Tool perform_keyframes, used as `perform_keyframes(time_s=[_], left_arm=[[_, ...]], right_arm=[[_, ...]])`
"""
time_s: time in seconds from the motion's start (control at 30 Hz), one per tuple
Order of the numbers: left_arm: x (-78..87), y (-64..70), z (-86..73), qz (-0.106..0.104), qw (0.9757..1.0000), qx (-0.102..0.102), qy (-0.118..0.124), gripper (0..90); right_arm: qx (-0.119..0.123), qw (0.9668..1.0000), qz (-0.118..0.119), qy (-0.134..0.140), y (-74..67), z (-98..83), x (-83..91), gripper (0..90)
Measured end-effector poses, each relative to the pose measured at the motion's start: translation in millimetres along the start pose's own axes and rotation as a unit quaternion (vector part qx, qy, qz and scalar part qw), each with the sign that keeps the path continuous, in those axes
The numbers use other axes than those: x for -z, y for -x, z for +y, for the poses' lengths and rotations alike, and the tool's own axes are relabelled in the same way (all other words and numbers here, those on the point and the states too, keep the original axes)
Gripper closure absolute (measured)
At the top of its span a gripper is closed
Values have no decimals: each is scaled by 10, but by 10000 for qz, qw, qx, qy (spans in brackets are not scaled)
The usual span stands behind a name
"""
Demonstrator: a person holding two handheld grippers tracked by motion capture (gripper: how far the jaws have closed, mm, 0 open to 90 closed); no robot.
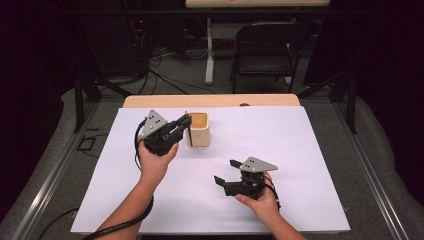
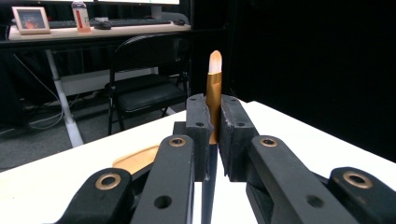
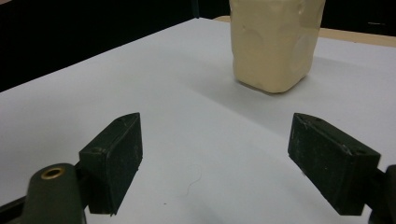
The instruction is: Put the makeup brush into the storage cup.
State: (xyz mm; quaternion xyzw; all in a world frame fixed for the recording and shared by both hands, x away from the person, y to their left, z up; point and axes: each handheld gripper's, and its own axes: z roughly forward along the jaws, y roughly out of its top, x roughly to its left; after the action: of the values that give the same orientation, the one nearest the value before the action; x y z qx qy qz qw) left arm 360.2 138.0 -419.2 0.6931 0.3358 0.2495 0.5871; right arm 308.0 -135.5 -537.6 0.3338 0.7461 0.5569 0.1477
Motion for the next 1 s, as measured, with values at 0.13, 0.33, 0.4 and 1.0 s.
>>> perform_keyframes(time_s=[0.13, 0.33, 0.4, 1.0], left_arm=[[-14, -8, 28, 24, 10000, -22, 22, 833], [-60, -40, 65, 83, 10000, -17, 49, 832], [-77, -51, 77, 110, 9999, -13, 56, 832], [-220, -198, 131, 331, 9994, 27, 59, 832]], right_arm=[[-1, 10000, -7, 12, -5, 3, 1, 174], [53, 10000, 6, -2, -17, 6, -4, 165], [31, 10000, 42, 12, -23, 8, -4, 162], [6, 10000, -49, -4, 10, 2, -13, 156]])
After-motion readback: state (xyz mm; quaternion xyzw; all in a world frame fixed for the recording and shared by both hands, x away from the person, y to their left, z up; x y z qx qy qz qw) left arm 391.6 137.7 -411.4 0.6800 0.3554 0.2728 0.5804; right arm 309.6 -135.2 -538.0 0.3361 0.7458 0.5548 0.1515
